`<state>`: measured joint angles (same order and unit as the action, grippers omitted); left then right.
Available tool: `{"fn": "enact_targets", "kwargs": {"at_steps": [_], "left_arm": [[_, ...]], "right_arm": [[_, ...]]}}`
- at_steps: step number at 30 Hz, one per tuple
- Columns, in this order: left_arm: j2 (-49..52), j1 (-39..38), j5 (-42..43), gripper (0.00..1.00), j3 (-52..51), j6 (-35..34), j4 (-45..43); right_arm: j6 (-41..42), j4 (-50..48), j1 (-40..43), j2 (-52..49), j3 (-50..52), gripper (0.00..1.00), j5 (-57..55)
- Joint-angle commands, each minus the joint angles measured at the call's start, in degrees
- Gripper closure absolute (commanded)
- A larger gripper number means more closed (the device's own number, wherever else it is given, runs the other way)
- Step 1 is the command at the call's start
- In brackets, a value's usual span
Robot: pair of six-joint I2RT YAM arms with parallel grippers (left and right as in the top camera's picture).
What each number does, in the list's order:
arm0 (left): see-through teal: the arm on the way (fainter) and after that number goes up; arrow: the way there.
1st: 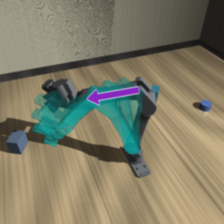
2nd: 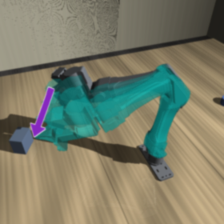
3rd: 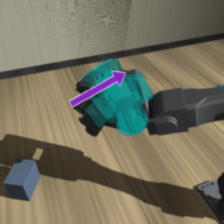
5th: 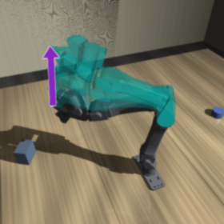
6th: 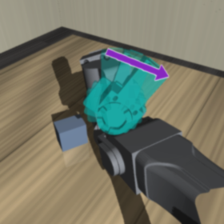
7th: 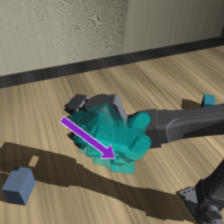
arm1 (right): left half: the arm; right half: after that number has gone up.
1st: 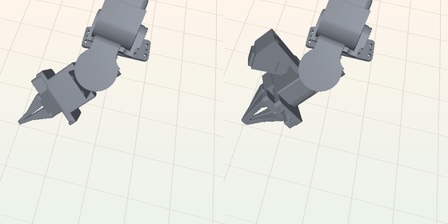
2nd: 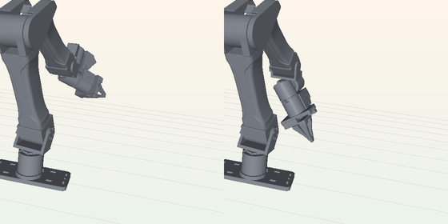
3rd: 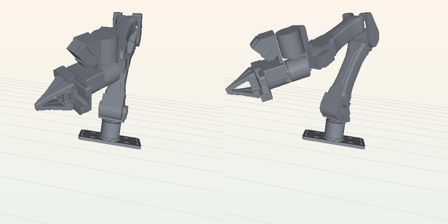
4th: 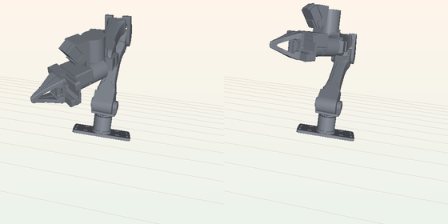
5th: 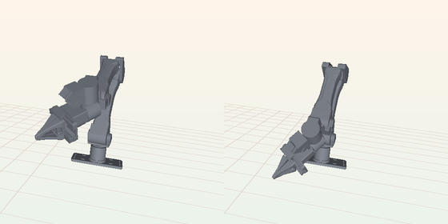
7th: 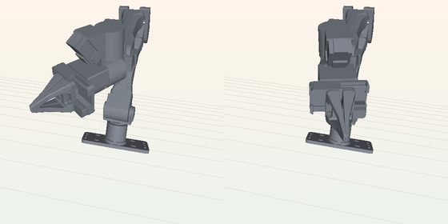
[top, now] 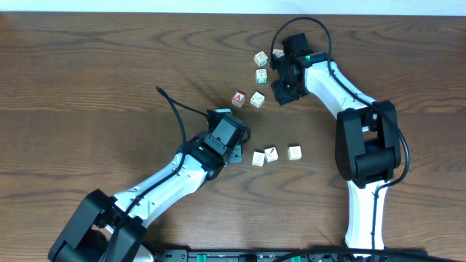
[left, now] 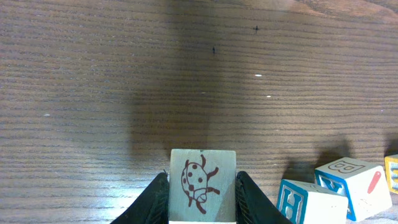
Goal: Lift 5 blocks
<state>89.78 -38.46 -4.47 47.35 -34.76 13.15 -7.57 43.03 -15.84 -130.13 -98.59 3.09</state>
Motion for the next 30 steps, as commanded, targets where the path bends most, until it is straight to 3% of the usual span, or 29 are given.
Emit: {"fn": "enact_targets", "kwargs": {"at_steps": [1,14,23,30], "left_arm": [[0.1,-0.8,-0.7,0.9,-0.3,-0.7,0.0],[2.5,-3.2,-0.7,0.88,-0.3,-1.2,0.0],[3.8,-6.5,-0.1,0.83,-0.3,-2.4,-1.8],[4.6,-7.4,-0.1,0.77,-0.3,-3.7,-3.2]], "right_arm": [[2.4,-0.4,-0.8,-1.4,-0.7,0.57,-0.1],[3.3,1.7,-0.8,-1.4,-2.3,0.89,0.0],[4.6,11.3,-0.8,0.1,-6.1,0.99,0.0],[8.3,18.5,-0.8,4.9,-6.1,0.99,0.0]]}}
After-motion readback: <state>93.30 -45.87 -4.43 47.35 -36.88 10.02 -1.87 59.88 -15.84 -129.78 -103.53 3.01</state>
